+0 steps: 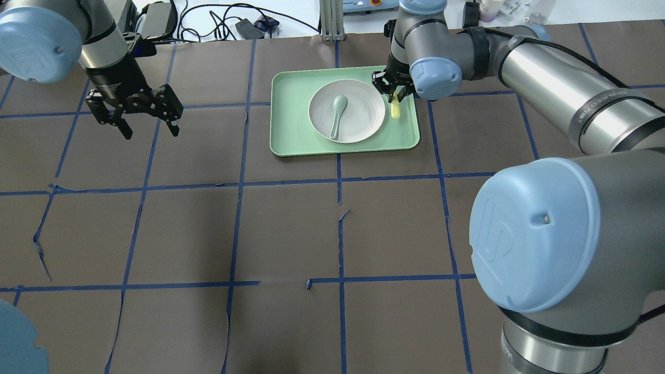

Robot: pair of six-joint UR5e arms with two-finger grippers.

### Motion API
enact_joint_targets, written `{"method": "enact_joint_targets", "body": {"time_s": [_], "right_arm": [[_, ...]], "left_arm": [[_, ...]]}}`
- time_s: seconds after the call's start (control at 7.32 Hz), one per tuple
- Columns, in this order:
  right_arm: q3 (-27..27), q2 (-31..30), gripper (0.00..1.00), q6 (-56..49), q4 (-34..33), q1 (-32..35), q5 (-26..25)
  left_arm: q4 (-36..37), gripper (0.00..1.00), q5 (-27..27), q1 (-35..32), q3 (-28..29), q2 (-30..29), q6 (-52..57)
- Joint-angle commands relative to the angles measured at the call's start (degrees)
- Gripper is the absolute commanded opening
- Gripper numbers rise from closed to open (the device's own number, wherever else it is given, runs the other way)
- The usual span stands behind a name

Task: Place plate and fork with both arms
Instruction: 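Lift the fork and carry it beside the plate on the tray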

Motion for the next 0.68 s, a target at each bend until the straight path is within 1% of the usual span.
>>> {"method": "enact_joint_targets", "body": {"time_s": [0.0,0.14,0.27,0.55], "right_arm": [[0.24,1.17,0.00,-1.84,-0.01,-0.17,-0.48],[0.32,1.18,0.41,-1.14,-0.01,-0.17,-0.31],[0.41,1.00,0.99,-1.48,-0.01,-0.17,-0.39],[0.50,-1.53,1.00,-0.96,1.03,-0.17,-0.48]], "left_arm": [[0.00,1.00,0.03,-0.09,0.00,0.33,-0.07],[-0.09,1.00,0.03,-0.09,0.00,0.42,-0.16],[-0.09,1.00,0.03,-0.09,0.00,0.34,-0.16],[-0.09,1.00,0.03,-0.09,0.17,0.42,-0.16]]}}
